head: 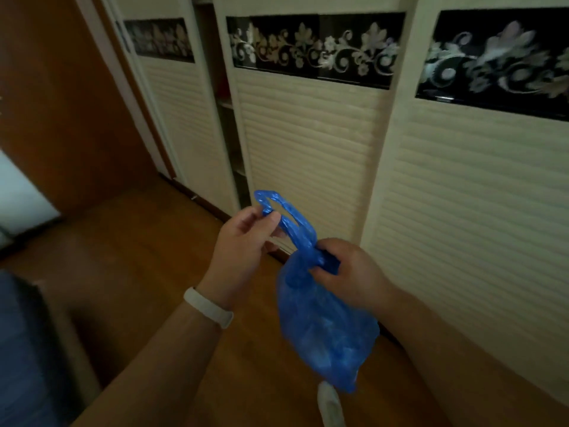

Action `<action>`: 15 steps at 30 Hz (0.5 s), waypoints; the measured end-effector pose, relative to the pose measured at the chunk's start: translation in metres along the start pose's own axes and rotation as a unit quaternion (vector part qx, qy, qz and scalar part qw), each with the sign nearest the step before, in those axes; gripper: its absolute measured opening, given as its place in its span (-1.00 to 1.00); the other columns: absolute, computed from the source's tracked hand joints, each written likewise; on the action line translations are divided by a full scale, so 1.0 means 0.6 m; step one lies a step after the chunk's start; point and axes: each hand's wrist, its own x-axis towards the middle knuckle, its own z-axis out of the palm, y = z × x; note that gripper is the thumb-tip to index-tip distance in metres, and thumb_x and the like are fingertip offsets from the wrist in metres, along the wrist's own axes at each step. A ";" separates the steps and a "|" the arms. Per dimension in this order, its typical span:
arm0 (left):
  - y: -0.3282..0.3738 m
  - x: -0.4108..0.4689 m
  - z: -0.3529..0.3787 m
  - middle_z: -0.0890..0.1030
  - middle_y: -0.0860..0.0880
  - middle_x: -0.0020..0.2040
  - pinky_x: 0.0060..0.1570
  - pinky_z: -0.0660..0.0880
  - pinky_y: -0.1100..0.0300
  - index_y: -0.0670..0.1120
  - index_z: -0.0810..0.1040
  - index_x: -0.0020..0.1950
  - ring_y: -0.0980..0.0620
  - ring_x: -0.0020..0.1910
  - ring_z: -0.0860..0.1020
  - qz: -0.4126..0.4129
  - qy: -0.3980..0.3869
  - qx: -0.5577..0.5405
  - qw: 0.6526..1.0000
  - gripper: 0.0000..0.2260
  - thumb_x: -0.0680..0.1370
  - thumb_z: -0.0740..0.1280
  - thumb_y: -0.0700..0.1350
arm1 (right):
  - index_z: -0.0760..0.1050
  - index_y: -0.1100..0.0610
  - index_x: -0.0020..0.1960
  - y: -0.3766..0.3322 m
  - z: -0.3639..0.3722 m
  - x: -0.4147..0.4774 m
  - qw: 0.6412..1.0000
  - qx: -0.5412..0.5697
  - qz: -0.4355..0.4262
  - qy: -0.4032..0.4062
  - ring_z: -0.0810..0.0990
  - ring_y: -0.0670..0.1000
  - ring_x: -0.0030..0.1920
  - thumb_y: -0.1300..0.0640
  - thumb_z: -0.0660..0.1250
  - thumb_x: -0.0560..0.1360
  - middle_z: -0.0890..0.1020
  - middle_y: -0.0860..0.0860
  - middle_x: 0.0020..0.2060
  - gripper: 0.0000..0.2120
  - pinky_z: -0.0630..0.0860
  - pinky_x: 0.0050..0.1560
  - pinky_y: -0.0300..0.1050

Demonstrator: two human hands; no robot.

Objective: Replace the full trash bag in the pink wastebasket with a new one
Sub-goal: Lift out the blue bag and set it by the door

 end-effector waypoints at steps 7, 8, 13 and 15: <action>0.006 0.200 -0.010 0.63 -0.01 -0.24 -0.22 0.50 0.21 -0.11 0.58 -0.11 0.09 -0.24 0.59 -0.004 0.066 0.003 0.998 -0.87 0.59 0.26 -0.19 | 0.46 0.04 0.26 0.057 0.007 0.250 0.994 0.034 -0.036 -0.096 0.49 -0.15 0.04 0.01 0.34 0.52 0.53 -0.13 0.07 -0.67 0.36 0.01 -0.30; 0.008 0.230 -0.011 0.63 0.00 -0.24 -0.22 0.50 0.21 -0.10 0.58 -0.11 0.10 -0.24 0.59 -0.001 0.078 0.010 0.997 -0.88 0.58 0.27 -0.18 | 0.47 0.03 0.24 0.060 0.004 0.284 0.992 0.050 -0.041 -0.109 0.52 -0.13 0.01 0.00 0.33 0.52 0.56 -0.09 0.06 -0.69 0.37 -0.05 -0.33; 0.020 0.338 -0.039 0.63 0.03 -0.24 -0.25 0.50 0.26 0.00 0.58 -0.19 0.11 -0.21 0.59 0.019 0.126 0.038 0.991 -0.81 0.59 0.27 -0.16 | 0.47 0.02 0.22 0.065 0.015 0.427 0.982 0.106 -0.086 -0.132 0.54 -0.15 -0.07 0.06 0.36 0.52 0.56 -0.09 -0.02 -0.72 0.41 -0.15 -0.43; 0.024 0.367 -0.065 0.62 0.05 -0.23 -0.21 0.49 0.22 0.03 0.59 -0.20 0.11 -0.19 0.58 0.026 0.147 0.047 0.988 -0.80 0.59 0.28 -0.15 | 0.47 0.01 0.23 0.057 0.030 0.472 0.978 0.113 -0.104 -0.140 0.54 -0.15 -0.05 0.06 0.37 0.51 0.56 -0.09 0.00 -0.70 0.45 -0.09 -0.42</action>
